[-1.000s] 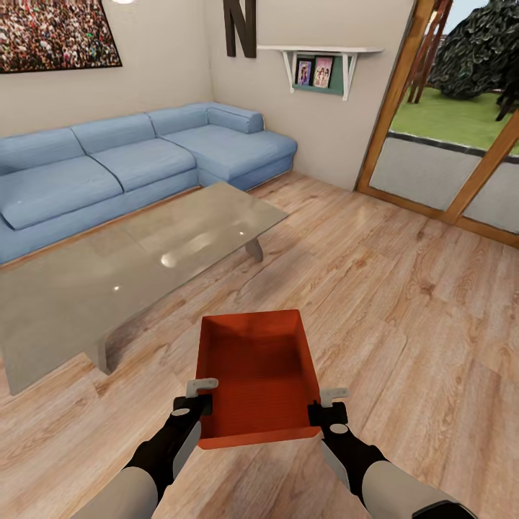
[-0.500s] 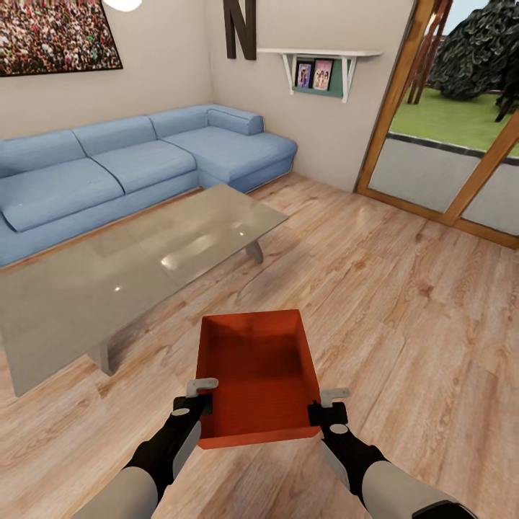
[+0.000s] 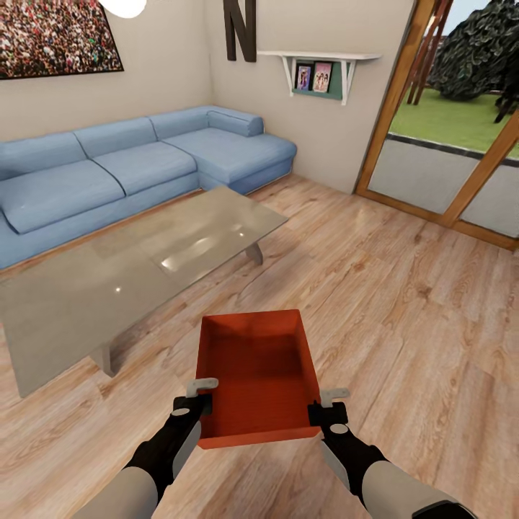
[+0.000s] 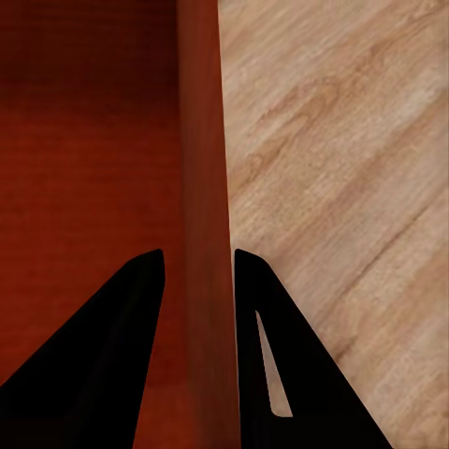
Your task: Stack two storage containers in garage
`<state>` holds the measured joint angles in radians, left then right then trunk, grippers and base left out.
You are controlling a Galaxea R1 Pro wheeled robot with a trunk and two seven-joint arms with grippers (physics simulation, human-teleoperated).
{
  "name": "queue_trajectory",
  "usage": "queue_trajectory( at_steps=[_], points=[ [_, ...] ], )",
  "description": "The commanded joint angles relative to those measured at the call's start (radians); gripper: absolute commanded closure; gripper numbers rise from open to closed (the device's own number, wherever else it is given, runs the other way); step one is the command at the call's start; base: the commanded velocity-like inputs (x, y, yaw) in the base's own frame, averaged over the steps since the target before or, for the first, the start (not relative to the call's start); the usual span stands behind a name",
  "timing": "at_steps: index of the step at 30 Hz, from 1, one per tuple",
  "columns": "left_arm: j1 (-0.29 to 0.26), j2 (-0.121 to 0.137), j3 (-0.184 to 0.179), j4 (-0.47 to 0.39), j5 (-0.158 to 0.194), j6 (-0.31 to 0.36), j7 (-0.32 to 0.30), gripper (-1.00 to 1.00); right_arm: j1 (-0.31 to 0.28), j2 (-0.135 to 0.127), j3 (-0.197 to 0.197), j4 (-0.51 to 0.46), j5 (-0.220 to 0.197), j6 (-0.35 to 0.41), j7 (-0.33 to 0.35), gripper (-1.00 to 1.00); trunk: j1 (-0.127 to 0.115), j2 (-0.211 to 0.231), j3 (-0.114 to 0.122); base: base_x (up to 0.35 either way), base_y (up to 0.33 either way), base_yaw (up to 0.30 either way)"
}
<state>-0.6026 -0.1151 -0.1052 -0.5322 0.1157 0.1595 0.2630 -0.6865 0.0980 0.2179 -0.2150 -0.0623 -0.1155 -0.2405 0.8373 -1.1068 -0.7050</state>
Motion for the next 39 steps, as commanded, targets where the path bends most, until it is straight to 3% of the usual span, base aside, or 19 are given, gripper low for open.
queue_trajectory(
  at_steps=[1,19,39],
  points=[
    [0.0,0.0,-0.004,0.0,0.093,0.004,0.007,1.0,-0.001,0.005,-0.005,-0.003,-0.001,-0.015,0.002,1.0,-0.004,0.007,0.003,0.0,0.0,0.0],
    [0.0,0.0,-0.004,-0.008,0.092,0.003,0.007,1.0,-0.001,0.006,-0.01,-0.001,-0.005,-0.016,-0.001,1.0,-0.073,0.133,0.083,0.0,0.0,-0.126],
    [0.0,0.0,-0.004,-0.011,0.091,0.003,0.016,1.0,-0.001,0.006,-0.011,-0.001,-0.005,-0.016,-0.002,1.0,-0.073,0.133,0.107,0.0,0.0,-0.048]
  ],
)
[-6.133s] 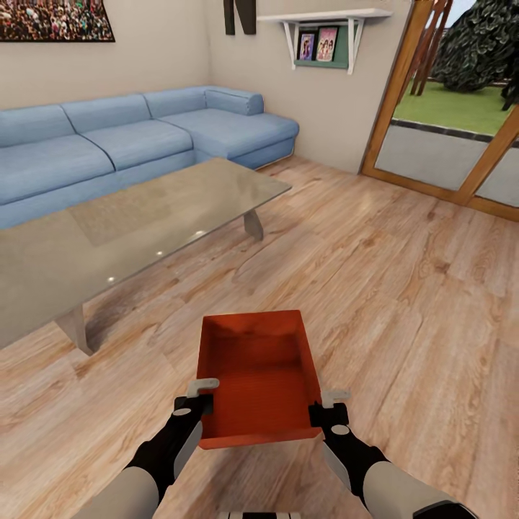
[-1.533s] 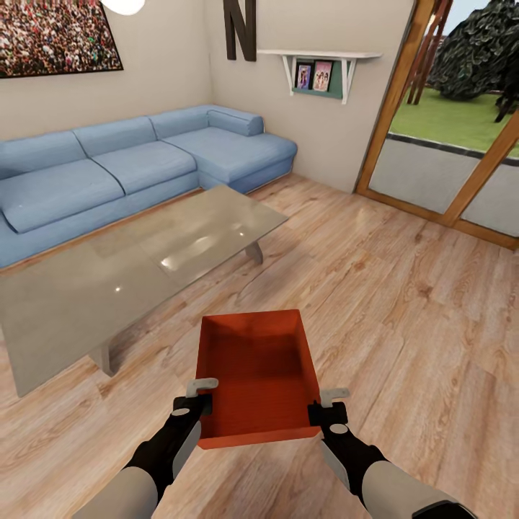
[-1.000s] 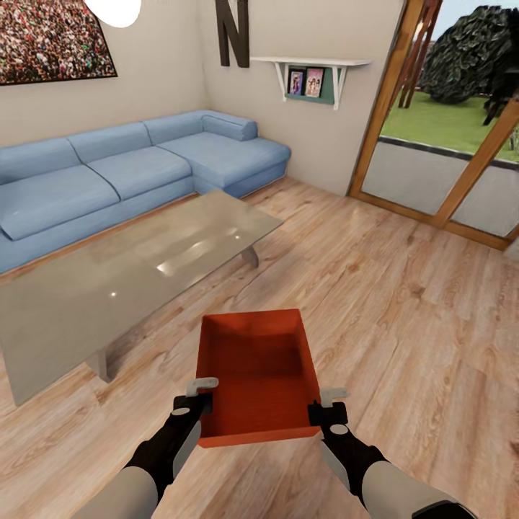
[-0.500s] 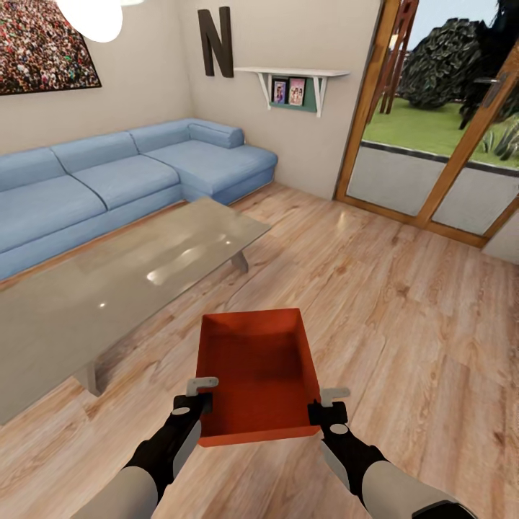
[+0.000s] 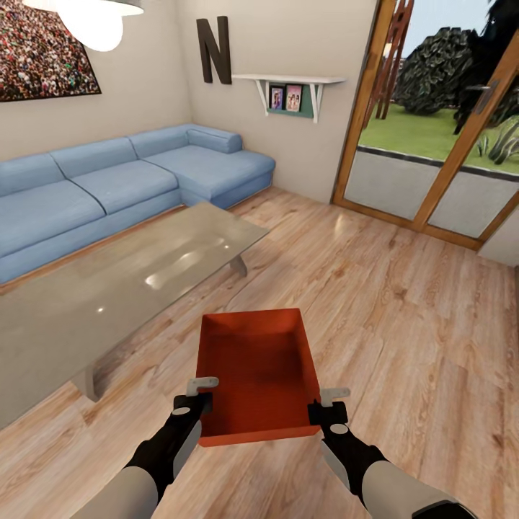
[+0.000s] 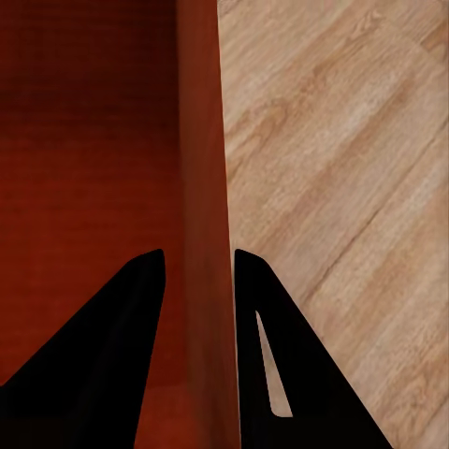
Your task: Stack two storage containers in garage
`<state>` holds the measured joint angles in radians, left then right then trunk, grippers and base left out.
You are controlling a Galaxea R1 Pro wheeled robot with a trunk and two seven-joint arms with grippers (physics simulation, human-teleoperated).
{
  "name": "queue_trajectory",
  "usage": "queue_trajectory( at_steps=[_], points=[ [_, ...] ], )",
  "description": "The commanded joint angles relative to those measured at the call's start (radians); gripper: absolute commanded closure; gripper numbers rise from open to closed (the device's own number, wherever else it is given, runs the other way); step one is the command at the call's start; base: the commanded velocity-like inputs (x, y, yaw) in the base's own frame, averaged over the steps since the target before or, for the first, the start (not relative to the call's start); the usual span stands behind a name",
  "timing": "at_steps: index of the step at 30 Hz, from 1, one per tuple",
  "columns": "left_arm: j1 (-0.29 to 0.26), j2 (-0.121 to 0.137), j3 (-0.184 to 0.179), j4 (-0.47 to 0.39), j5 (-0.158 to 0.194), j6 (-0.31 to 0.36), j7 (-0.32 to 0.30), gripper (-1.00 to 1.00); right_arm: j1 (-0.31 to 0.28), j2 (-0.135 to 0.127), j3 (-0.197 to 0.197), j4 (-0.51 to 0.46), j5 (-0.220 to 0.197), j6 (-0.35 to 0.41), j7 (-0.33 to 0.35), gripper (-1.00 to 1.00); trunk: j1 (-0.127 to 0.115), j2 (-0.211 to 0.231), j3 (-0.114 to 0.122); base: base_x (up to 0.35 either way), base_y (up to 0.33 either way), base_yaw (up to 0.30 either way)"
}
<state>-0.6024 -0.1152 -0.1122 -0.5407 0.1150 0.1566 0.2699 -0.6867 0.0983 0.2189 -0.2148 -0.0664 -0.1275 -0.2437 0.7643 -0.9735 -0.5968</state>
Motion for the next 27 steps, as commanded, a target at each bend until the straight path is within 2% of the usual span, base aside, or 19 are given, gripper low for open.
queue_trajectory(
  at_steps=[1,23,27],
  points=[
    [0.0,0.0,0.003,-0.002,0.092,0.006,0.009,1.0,-0.001,0.006,-0.012,-0.002,-0.001,-0.004,0.001,1.0,0.0,-0.001,0.0,0.0,0.0,0.0],
    [0.0,0.0,0.002,-0.003,0.092,0.006,0.011,1.0,-0.001,0.005,-0.012,-0.002,-0.003,-0.004,0.001,1.0,0.0,-0.001,0.035,0.0,0.0,0.0],
    [0.0,0.0,0.003,-0.002,0.092,0.006,0.011,1.0,-0.001,0.005,-0.012,-0.002,-0.003,-0.004,0.001,1.0,-0.015,0.027,0.053,0.0,0.0,0.0]
  ],
)
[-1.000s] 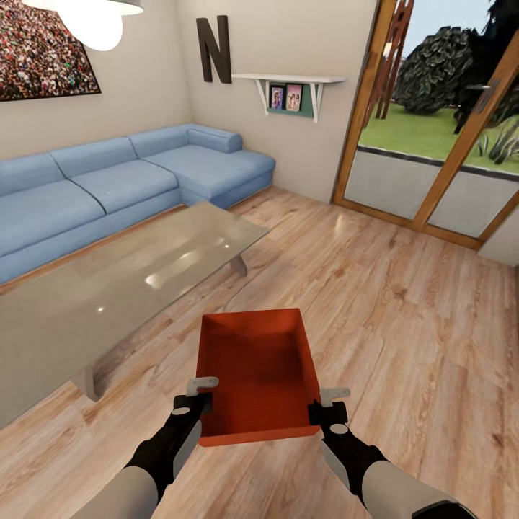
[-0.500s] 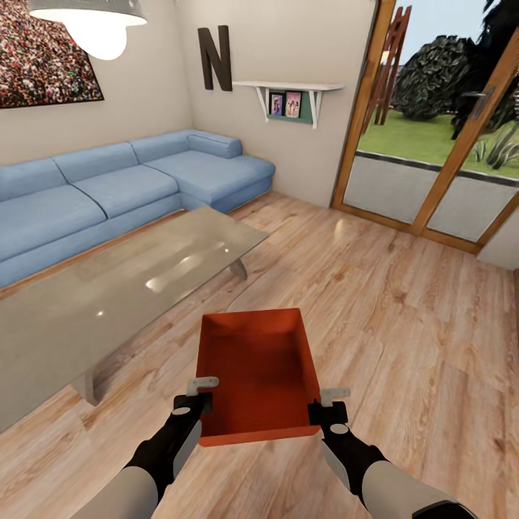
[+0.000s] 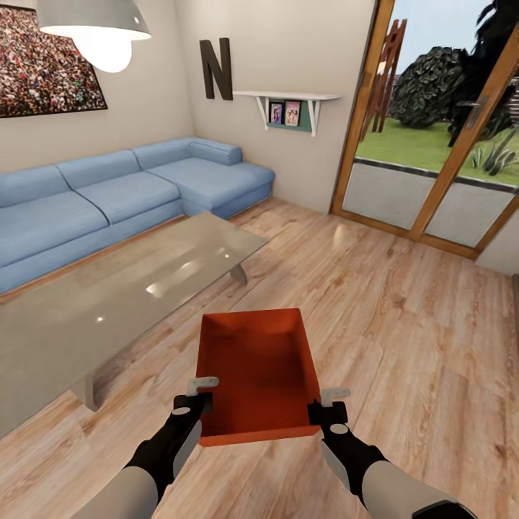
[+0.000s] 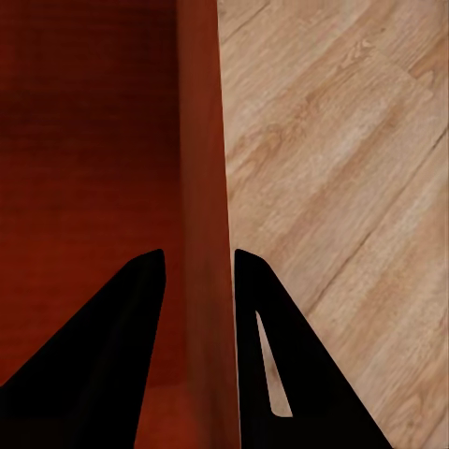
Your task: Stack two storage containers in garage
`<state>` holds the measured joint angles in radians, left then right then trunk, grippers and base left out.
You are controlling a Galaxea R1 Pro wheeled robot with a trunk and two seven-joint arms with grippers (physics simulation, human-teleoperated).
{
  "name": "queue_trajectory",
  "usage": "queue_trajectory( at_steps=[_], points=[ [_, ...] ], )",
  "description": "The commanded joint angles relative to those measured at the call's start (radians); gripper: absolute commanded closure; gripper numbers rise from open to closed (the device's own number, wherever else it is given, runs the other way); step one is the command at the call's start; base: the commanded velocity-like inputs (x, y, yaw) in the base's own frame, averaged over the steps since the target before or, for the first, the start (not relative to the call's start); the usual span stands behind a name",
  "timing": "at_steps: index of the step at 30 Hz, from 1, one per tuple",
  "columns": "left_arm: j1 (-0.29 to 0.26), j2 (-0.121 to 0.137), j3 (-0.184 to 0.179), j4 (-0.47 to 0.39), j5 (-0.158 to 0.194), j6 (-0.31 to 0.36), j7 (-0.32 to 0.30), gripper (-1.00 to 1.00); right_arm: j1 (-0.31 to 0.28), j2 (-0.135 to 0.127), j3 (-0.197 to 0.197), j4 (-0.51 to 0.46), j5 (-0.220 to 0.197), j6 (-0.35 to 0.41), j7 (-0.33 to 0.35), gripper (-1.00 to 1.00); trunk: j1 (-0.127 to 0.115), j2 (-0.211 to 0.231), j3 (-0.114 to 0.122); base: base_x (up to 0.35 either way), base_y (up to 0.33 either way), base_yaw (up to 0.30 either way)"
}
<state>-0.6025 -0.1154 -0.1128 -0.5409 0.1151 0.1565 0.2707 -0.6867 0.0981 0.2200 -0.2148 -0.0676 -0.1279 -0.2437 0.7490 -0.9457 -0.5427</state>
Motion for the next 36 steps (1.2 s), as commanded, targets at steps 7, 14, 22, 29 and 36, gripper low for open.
queue_trajectory(
  at_steps=[7,14,22,29,36],
  points=[
    [0.0,0.0,0.004,-0.002,0.092,0.006,0.01,1.0,-0.001,0.005,-0.013,-0.003,-0.001,-0.004,0.001,1.0,-0.027,0.049,0.032,0.0,0.0,0.0],
    [0.0,0.0,0.004,-0.002,0.092,0.006,0.01,1.0,-0.001,0.005,-0.014,-0.003,-0.001,-0.004,0.001,1.0,-0.05,0.091,0.062,0.0,0.0,0.0],
    [0.0,0.0,0.004,-0.003,0.092,0.006,0.01,1.0,-0.001,0.005,-0.014,-0.003,-0.001,-0.004,0.001,1.0,-0.05,0.091,0.075,0.0,0.0,0.0],
    [0.0,0.0,0.004,-0.004,0.092,0.006,0.01,1.0,-0.001,0.006,-0.014,-0.003,-0.001,-0.004,0.001,1.0,-0.05,0.091,0.086,0.0,0.0,0.0],
    [0.0,0.0,0.004,-0.004,0.092,0.006,0.01,1.0,-0.001,0.005,-0.014,-0.003,-0.001,-0.004,0.001,1.0,-0.05,0.091,0.098,0.0,0.0,0.0]
  ],
)
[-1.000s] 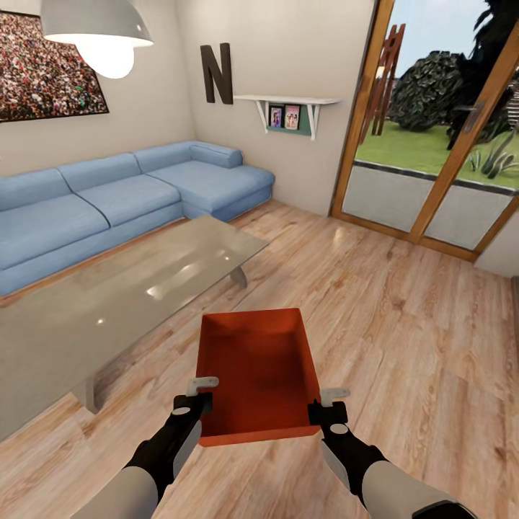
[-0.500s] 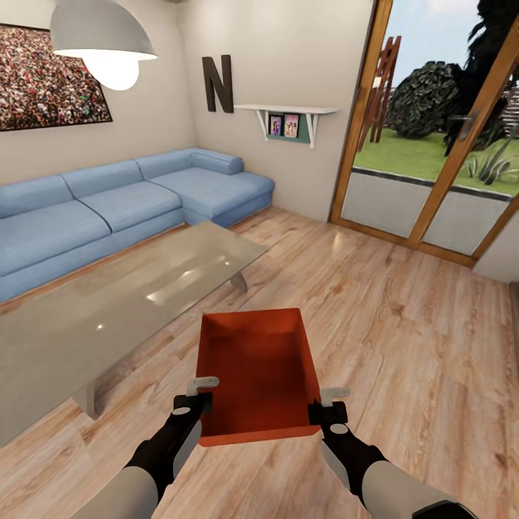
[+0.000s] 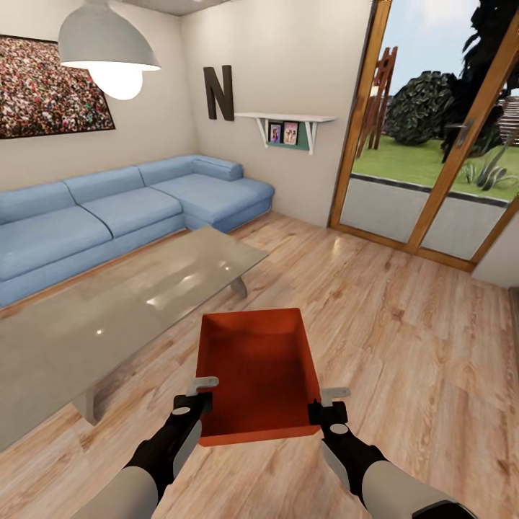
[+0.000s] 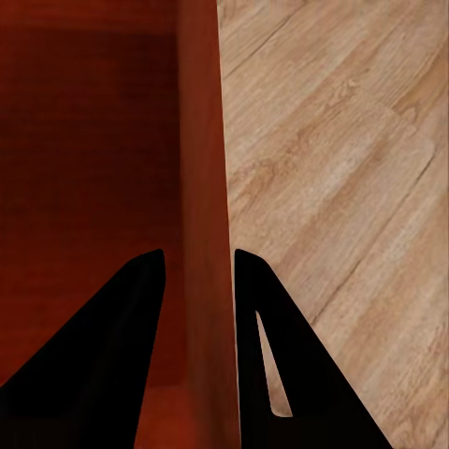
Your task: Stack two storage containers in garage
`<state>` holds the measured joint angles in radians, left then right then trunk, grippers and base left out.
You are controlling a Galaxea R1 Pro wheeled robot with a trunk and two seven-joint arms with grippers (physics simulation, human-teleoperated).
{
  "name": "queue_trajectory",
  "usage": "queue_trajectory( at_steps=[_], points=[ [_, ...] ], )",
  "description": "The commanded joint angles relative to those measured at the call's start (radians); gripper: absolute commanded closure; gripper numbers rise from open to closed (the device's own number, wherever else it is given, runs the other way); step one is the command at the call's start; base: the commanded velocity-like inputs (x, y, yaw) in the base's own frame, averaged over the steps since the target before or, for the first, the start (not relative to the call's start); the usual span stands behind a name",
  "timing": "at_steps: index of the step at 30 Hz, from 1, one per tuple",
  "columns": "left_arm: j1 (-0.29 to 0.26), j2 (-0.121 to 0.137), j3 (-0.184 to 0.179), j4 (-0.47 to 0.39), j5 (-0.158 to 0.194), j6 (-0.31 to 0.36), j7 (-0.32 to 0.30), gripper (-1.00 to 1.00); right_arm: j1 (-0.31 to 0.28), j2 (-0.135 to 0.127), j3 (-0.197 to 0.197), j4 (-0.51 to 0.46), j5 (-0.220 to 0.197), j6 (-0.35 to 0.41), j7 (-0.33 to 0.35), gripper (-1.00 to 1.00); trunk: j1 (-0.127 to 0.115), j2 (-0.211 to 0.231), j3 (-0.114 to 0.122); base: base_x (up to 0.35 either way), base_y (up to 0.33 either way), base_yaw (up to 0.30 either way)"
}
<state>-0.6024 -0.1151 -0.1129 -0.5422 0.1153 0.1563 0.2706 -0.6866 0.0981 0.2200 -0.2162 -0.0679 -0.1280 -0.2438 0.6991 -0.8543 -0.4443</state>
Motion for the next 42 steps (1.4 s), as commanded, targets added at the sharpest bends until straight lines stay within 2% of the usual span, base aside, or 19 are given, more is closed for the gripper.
queue_trajectory(
  at_steps=[1,15,18,25,39,42],
  points=[
    [0.0,0.0,0.004,-0.002,0.092,0.006,0.01,1.0,-0.001,0.005,-0.014,-0.002,-0.001,-0.004,0.001,1.0,0.0,-0.001,0.001,0.0,0.0,0.0],
    [0.0,-0.001,0.004,-0.002,0.092,0.006,0.01,1.0,-0.001,0.005,-0.014,-0.003,-0.001,-0.004,0.001,1.0,0.0,-0.001,0.023,0.0,0.0,0.0],
    [0.0,-0.001,0.004,-0.002,0.092,0.006,0.01,1.0,-0.001,0.005,-0.014,-0.003,-0.001,-0.004,0.001,1.0,-0.011,0.02,0.037,0.0,0.0,0.0],
    [0.0,-0.001,0.004,-0.002,0.092,0.006,0.01,1.0,-0.001,0.005,-0.014,-0.003,-0.001,-0.004,0.001,1.0,-0.011,0.02,0.048,0.0,0.0,0.0],
    [0.0,-0.001,0.004,-0.002,0.092,0.006,0.01,1.0,-0.001,0.005,-0.014,-0.002,-0.001,-0.004,0.001,1.0,-0.065,0.118,0.115,0.0,0.0,0.0],
    [0.0,-0.001,0.004,-0.003,0.092,0.006,0.01,1.0,-0.001,0.005,-0.014,-0.003,-0.001,-0.004,0.001,1.0,-0.065,0.118,0.119,0.0,0.0,0.0]
  ],
)
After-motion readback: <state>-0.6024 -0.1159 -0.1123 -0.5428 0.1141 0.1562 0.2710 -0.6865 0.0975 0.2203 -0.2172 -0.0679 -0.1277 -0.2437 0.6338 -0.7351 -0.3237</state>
